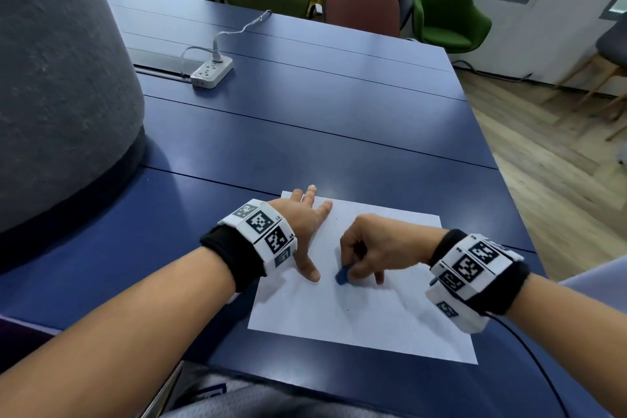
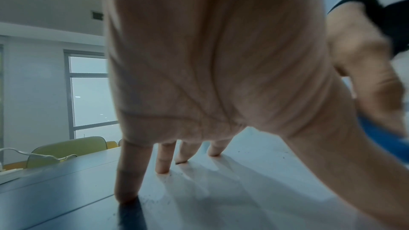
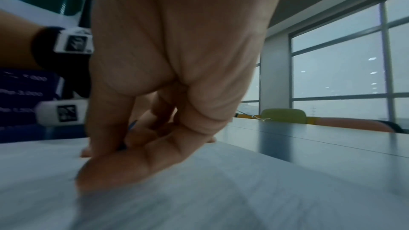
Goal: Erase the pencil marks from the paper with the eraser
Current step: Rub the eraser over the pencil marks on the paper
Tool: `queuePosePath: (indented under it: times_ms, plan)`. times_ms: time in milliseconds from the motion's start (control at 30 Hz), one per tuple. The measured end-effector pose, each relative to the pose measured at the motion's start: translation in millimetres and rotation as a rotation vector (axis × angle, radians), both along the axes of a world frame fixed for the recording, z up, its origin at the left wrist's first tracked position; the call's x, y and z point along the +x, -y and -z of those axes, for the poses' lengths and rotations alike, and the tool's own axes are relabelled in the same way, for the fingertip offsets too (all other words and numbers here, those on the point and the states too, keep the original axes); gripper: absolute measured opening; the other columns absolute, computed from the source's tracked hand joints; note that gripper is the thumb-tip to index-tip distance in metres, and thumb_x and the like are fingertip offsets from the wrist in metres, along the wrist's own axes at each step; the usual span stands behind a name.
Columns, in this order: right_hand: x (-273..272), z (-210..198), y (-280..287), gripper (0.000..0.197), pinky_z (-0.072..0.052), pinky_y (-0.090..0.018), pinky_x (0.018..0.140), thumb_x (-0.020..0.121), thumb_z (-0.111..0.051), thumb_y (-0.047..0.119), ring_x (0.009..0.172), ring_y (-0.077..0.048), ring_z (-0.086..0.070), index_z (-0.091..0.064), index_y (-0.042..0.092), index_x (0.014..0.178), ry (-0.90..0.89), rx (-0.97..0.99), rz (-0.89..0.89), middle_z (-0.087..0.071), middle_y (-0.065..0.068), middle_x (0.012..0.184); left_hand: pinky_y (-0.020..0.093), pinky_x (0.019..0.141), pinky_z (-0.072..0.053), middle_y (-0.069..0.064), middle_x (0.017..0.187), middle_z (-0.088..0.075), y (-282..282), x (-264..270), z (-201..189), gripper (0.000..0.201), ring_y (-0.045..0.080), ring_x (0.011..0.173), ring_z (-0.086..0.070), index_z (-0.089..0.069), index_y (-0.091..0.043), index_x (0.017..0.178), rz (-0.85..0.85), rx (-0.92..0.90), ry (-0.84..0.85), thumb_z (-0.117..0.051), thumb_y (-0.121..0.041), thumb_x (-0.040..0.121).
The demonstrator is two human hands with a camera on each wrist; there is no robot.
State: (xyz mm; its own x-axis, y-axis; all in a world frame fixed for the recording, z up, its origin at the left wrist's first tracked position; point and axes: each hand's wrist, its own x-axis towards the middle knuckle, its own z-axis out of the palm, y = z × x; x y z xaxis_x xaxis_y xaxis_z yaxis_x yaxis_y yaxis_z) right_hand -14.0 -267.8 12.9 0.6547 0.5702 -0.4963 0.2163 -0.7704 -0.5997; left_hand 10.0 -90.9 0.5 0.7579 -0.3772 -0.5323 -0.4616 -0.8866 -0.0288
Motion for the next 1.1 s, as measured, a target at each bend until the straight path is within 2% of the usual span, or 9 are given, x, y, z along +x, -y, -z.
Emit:
queuePosePath:
  times_ms: [100, 233, 400, 567, 667, 733, 900, 1033, 1100]
  plan:
    - [0.1, 1.7, 2.7, 0.011, -0.055, -0.031, 0.053, 0.079, -0.077, 0.014, 0.056, -0.019, -0.061, -0.068, 0.012, 0.073, 0.065, 0.025, 0.051, -0.072, -0.009, 0.074, 0.049, 0.114, -0.024, 0.010, 0.162, 0.016, -0.6, 0.5, 1.7, 0.139, 0.031, 0.149, 0.001, 0.012, -0.024, 0.155, -0.005, -0.004, 0.002, -0.081, -0.064, 0.060]
    - [-18.4, -1.5, -3.3, 0.008, -0.044, -0.015, 0.055, 0.075, -0.080, 0.014, 0.055, -0.002, -0.053, -0.073, 0.017, 0.078, -0.057, -0.069, -0.165, -0.067, 0.006, 0.070, 0.049, 0.115, -0.022, 0.012, 0.161, 0.016, 0.1, 0.1, 0.1, 0.139, 0.032, 0.149, 0.001, 0.012, -0.023, 0.155, 0.004, 0.001, 0.001, -0.081, -0.064, 0.060]
    - [-0.5, 4.2, 3.9, 0.012, -0.040, -0.020, 0.054, 0.074, -0.082, 0.024, 0.055, -0.005, -0.049, -0.072, 0.018, 0.073, 0.142, -0.013, 0.007, -0.067, 0.002, 0.067, 0.049, 0.115, -0.022, 0.012, 0.161, 0.017, 0.4, -0.4, 0.5, 0.139, 0.032, 0.149, 0.001, 0.013, -0.023, 0.155, 0.005, 0.005, 0.004, -0.080, -0.065, 0.061]
    - [-12.8, 0.6, 2.2, 0.009, -0.042, -0.013, 0.057, 0.075, -0.081, 0.017, 0.056, -0.001, -0.053, -0.074, 0.016, 0.080, -0.067, -0.069, -0.150, -0.067, 0.007, 0.069, 0.052, 0.115, -0.024, 0.013, 0.161, 0.016, 0.9, -0.6, 0.9, 0.139, 0.034, 0.149, 0.001, 0.012, -0.022, 0.155, 0.003, -0.001, 0.001, -0.082, -0.063, 0.060]
    - [11.9, 4.8, 8.5, 0.012, -0.041, -0.018, 0.056, 0.075, -0.080, 0.023, 0.057, -0.002, -0.051, -0.072, 0.015, 0.076, 0.172, -0.058, 0.012, -0.066, 0.003, 0.069, 0.052, 0.114, -0.027, 0.012, 0.162, 0.015, 0.4, -0.6, 2.7, 0.139, 0.033, 0.149, -0.001, 0.011, -0.022, 0.155, 0.004, -0.003, 0.016, -0.082, -0.063, 0.060]
    - [24.2, 8.8, 14.0, 0.016, -0.037, -0.015, 0.051, 0.077, -0.078, 0.023, 0.052, -0.001, -0.048, -0.065, 0.015, 0.071, 0.323, -0.029, 0.151, -0.060, 0.005, 0.065, 0.051, 0.113, -0.028, 0.012, 0.162, 0.014, 0.1, -1.1, 3.2, 0.139, 0.033, 0.148, -0.002, 0.010, -0.022, 0.155, 0.006, -0.003, 0.022, -0.082, -0.063, 0.059]
    - [22.5, 5.5, 14.8, 0.013, -0.037, -0.014, 0.050, 0.078, -0.078, 0.027, 0.051, -0.003, -0.046, -0.070, 0.018, 0.079, 0.198, -0.095, 0.045, -0.059, 0.006, 0.066, 0.050, 0.114, -0.027, 0.012, 0.161, 0.016, 0.8, 0.2, 3.3, 0.139, 0.033, 0.149, 0.000, 0.012, -0.023, 0.155, 0.004, 0.008, 0.018, -0.081, -0.064, 0.060]
    - [42.0, 6.5, 15.4, 0.017, -0.036, -0.005, 0.050, 0.081, -0.075, 0.025, 0.054, 0.004, -0.053, -0.068, 0.019, 0.094, 0.373, -0.062, 0.175, -0.059, 0.010, 0.068, 0.049, 0.113, -0.028, 0.011, 0.162, 0.015, 0.5, -0.5, 3.2, 0.138, 0.031, 0.149, -0.001, 0.010, -0.023, 0.155, 0.002, -0.003, 0.022, -0.082, -0.063, 0.060]
    - [44.9, 10.8, 17.0, 0.017, -0.039, -0.011, 0.056, 0.082, -0.074, 0.024, 0.058, -0.001, -0.055, -0.066, 0.020, 0.096, 0.430, -0.031, 0.249, -0.060, 0.010, 0.068, 0.049, 0.112, -0.028, 0.011, 0.162, 0.015, 0.5, -0.8, 2.7, 0.137, 0.031, 0.149, -0.001, 0.009, -0.023, 0.155, 0.000, -0.011, 0.024, -0.082, -0.062, 0.061]
